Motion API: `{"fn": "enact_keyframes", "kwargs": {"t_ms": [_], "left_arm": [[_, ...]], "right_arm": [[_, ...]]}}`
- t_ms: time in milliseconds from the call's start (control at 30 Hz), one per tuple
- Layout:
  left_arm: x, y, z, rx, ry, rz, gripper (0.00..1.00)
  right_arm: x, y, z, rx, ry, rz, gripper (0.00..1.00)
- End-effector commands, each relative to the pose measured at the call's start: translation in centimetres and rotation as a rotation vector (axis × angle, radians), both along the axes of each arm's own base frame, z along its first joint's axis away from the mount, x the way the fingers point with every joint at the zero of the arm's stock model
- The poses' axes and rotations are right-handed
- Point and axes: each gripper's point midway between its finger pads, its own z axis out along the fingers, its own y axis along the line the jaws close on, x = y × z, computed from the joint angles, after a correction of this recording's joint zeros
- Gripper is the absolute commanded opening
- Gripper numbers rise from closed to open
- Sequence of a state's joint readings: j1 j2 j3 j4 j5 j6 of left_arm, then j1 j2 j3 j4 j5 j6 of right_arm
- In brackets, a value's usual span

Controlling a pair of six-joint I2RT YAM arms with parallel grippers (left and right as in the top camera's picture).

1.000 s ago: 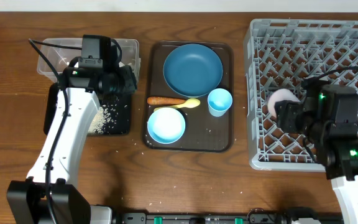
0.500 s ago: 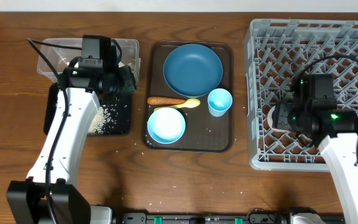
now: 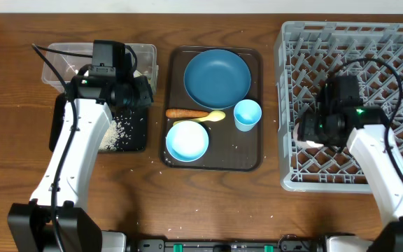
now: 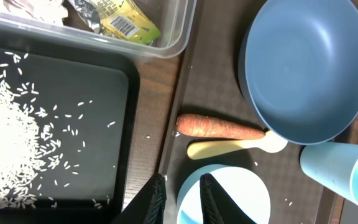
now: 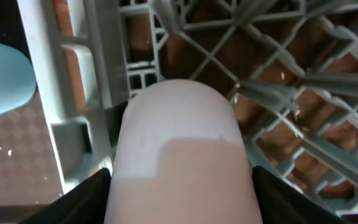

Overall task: Sort waste into correct bins and load items into the dishwasher rack
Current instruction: 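Grasp the light-blue cup with the left gripper and lift it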

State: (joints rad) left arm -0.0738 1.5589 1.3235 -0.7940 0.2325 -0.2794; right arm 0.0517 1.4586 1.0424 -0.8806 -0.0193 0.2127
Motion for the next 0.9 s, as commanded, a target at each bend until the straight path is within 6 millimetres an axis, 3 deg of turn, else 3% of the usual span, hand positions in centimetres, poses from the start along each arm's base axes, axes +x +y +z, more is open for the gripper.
{"fn": "enact_keyframes", "kwargs": {"t_ms": [0,133,267,600,700,867], "left_arm": [[-0.2,-0.2,-0.4,0.032,0.006,-0.053,0.22],[-0.5,-2.0,-0.4,0.065,-0.013,-0.176,0.22],[-0.9,-5.2,-0.2,0.078,-0.042,-0.291,0.23],[-1.0,-13.8,0.2,0.055,-0.162,-0.495,0.31],[-0.6,-16.5,-1.1,0.044,-0.176,-0.542,0.37],[-0.3,-20.8,-4.7,0.027,-0.162,-0.599,0.41]], "right_arm": [[0.0,-0.2,-0.3,0.0,0.018,-0.015,0.69],[0.6,0.2,0.3,0.023,-0.005,-0.009,0.84],[1.2,0.3,1.9,0.026,-0.033,-0.006,0.99],[2.8,-0.1,9.5,0.008,-0.174,0.008,0.99],[2.9,-0.5,10.7,0.008,-0.214,-0.002,0.99],[2.5,-0.7,11.0,0.007,-0.216,-0.008,0.99]]}}
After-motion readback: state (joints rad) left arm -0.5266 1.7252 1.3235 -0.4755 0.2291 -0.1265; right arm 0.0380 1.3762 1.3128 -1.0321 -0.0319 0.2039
